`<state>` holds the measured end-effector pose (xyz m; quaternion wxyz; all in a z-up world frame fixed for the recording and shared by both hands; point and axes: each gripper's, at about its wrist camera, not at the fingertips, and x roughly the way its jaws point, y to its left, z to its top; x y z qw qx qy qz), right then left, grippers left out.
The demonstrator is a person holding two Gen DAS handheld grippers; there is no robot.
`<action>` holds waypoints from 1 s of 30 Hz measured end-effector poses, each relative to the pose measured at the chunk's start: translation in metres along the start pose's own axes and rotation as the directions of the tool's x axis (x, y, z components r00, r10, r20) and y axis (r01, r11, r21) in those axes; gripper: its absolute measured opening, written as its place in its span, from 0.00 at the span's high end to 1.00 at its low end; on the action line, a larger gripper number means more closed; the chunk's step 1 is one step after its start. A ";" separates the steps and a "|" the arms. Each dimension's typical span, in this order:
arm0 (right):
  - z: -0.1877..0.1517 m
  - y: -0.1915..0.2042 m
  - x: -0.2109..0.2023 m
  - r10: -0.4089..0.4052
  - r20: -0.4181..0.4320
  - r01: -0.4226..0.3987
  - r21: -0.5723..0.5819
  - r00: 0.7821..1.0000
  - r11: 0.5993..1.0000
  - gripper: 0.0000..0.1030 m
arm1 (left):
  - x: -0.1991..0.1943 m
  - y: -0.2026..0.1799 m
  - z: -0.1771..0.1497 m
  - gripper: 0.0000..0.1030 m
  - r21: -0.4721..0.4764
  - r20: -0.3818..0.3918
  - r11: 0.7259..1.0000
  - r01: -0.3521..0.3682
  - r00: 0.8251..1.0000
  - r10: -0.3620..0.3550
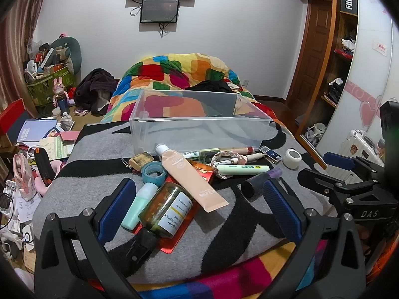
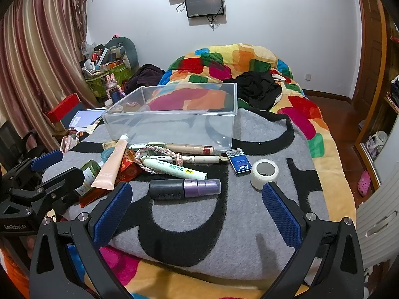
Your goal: Organize objects
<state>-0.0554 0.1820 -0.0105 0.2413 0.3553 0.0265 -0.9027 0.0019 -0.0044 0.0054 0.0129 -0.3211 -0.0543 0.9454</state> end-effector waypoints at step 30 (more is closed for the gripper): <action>0.003 0.000 -0.001 0.027 -0.011 -0.027 0.016 1.000 1.000 0.00 | 0.001 0.001 -0.001 0.00 -0.006 -0.029 1.000 0.027 0.999 -0.027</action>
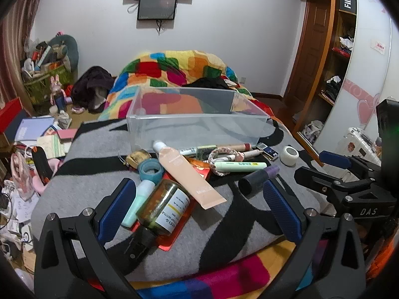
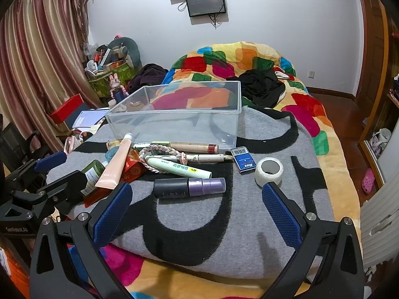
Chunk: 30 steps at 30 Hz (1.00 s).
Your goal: Organize objects
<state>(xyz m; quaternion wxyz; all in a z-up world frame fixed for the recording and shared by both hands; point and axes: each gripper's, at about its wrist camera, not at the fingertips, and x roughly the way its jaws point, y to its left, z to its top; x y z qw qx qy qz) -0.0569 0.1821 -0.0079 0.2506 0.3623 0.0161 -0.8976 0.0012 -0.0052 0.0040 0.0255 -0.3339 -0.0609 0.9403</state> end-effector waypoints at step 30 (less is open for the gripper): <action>0.010 -0.078 0.051 -0.147 -0.080 0.155 0.110 0.986 0.982 0.41 | 0.040 0.034 -0.025 0.45 -0.018 -0.105 0.999 -0.043 0.994 0.040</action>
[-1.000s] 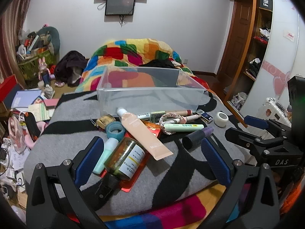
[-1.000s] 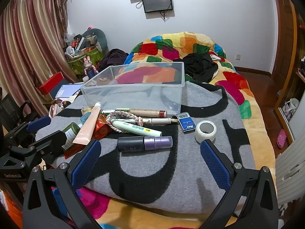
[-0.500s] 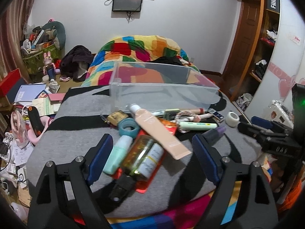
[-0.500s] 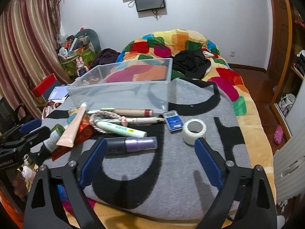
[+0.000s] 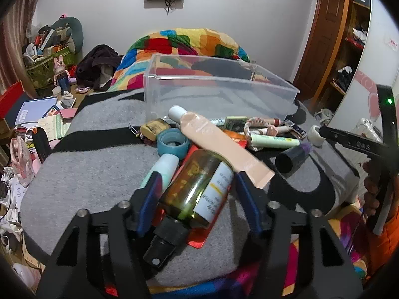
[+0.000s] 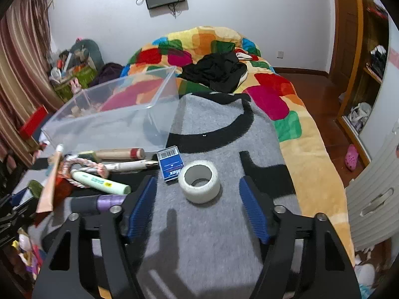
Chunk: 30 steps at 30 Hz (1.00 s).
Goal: Organize objects
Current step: 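Grasp the green glass bottle with the left tool while the right tool grasps the white tape roll, then carry both items into the clear box and open the left tool to drop the bottle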
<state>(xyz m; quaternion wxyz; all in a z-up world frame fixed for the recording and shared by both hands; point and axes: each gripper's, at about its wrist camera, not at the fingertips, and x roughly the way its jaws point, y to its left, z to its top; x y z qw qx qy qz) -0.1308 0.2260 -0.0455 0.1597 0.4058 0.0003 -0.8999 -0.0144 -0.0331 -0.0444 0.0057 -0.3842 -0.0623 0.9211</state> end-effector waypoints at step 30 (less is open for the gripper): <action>0.044 0.050 -0.026 0.111 0.147 -0.094 -0.121 0.983 0.988 0.67 | -0.015 0.029 0.086 0.60 -0.060 0.118 0.996 0.068 0.991 -0.061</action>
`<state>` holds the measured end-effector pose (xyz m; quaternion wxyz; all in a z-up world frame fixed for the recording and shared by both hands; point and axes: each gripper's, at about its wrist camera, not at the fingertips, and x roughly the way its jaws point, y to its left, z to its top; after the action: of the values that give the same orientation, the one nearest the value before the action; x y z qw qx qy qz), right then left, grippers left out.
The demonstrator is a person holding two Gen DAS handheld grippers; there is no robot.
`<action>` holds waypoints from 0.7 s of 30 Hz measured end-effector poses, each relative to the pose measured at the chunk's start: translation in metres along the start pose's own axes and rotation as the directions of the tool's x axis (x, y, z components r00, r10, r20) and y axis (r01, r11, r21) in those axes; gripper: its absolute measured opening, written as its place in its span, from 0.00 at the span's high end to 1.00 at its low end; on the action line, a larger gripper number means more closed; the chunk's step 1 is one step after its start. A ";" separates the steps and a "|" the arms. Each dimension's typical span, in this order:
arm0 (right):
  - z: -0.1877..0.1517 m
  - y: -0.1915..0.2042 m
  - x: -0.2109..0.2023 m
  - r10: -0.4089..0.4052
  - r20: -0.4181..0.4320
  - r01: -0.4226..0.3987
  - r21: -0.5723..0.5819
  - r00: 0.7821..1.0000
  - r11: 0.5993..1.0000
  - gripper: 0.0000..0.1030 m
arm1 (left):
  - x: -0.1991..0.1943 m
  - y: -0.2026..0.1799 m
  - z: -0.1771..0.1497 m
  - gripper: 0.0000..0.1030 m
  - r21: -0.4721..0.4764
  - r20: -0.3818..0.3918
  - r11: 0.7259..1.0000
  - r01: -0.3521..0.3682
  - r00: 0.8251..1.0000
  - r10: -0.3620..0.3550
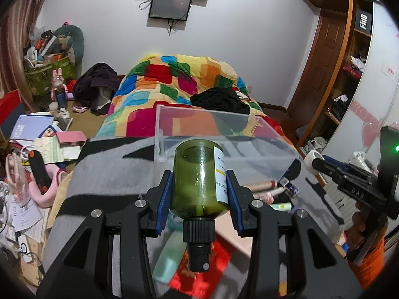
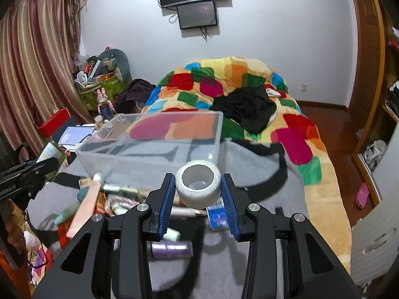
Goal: Organize objects
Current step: 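Carry both items into the clear box and open the left tool to drop the bottle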
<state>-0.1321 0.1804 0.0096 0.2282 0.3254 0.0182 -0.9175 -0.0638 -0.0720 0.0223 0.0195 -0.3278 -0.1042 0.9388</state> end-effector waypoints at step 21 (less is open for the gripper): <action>0.046 0.019 0.088 0.054 -0.153 -0.059 -0.027 0.987 0.998 0.67 | 0.091 0.005 0.054 0.60 0.039 -0.186 0.999 -0.018 0.982 0.025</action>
<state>-0.2113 0.1196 -0.0057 0.2571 0.3913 0.0407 -0.8827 -0.1684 -0.0767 0.0064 0.0248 -0.4147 -0.0810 0.9060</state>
